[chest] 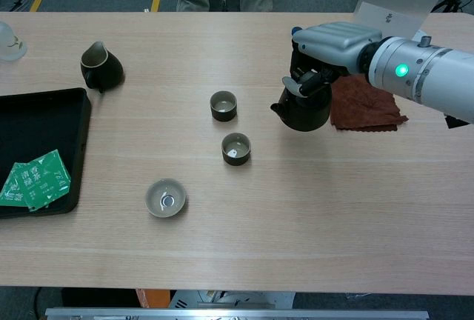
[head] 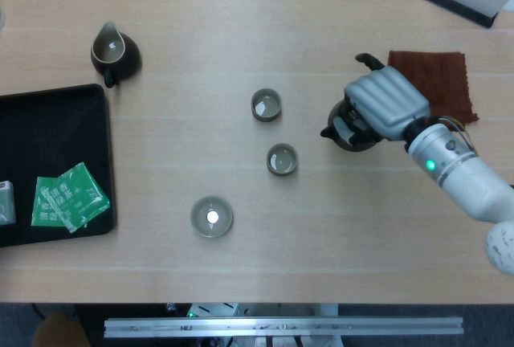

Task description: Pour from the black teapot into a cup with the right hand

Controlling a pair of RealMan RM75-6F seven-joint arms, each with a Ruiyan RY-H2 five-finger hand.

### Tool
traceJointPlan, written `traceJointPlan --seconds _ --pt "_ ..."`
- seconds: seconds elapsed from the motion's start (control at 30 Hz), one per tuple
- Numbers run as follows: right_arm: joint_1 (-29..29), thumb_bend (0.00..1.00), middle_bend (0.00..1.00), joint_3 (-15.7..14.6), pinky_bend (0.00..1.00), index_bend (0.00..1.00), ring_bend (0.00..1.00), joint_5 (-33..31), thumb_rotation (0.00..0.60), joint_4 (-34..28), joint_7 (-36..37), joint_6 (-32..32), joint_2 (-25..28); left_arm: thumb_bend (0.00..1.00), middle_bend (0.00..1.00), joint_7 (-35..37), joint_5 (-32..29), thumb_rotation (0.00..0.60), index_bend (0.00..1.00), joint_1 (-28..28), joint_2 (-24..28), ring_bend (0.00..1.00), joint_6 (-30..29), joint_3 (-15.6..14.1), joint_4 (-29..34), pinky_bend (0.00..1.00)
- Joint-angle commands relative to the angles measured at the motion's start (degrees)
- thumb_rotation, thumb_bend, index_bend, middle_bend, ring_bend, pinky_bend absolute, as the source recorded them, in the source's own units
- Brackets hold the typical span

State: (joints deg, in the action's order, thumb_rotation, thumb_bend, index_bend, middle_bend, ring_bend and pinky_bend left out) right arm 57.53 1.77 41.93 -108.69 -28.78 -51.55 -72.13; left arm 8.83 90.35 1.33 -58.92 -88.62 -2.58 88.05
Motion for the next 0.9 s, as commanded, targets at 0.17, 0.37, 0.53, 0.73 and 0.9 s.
traceJointPlan --seconds 0.17,0.37,0.53,0.73,0.9 --pt "2.8 0.53 0.91 0.4 0.08 0.97 0.88 -1.4 0.406 1.7 -5.1 -0.6 -3.5 0.38 0.18 0.0 0.1 0.6 0.13 0.4 0.2 0.01 -0.7 0.0 0.2 0.04" --pt "5.0 0.53 0.9 0.7 0.08 0.97 0.88 -2.2 0.405 2.2 -9.4 -1.9 -6.1 0.38 0.18 -0.3 0.2 0.6 0.13 0.7 0.4 0.01 -1.2 0.0 0.7 0.04" --pt "6.7 0.53 0.9 0.8 0.08 0.97 0.88 -3.1 0.406 2.9 -12.8 -2.7 -8.0 0.38 0.18 -0.5 0.4 0.6 0.13 0.9 0.5 0.01 -1.8 0.0 1.0 0.04" --pt "8.4 0.53 0.9 0.4 0.08 0.97 0.88 -3.9 0.407 3.3 -16.6 -3.6 -9.8 0.38 0.18 -0.4 0.4 0.6 0.13 1.2 0.5 0.01 -2.1 0.0 1.0 0.04" --pt "9.8 0.53 0.9 -0.4 0.08 0.97 0.88 -4.6 0.408 3.7 -19.9 -4.3 -11.2 0.38 0.18 -0.1 0.4 0.6 0.13 1.5 0.3 0.01 -2.4 0.0 0.8 0.04"
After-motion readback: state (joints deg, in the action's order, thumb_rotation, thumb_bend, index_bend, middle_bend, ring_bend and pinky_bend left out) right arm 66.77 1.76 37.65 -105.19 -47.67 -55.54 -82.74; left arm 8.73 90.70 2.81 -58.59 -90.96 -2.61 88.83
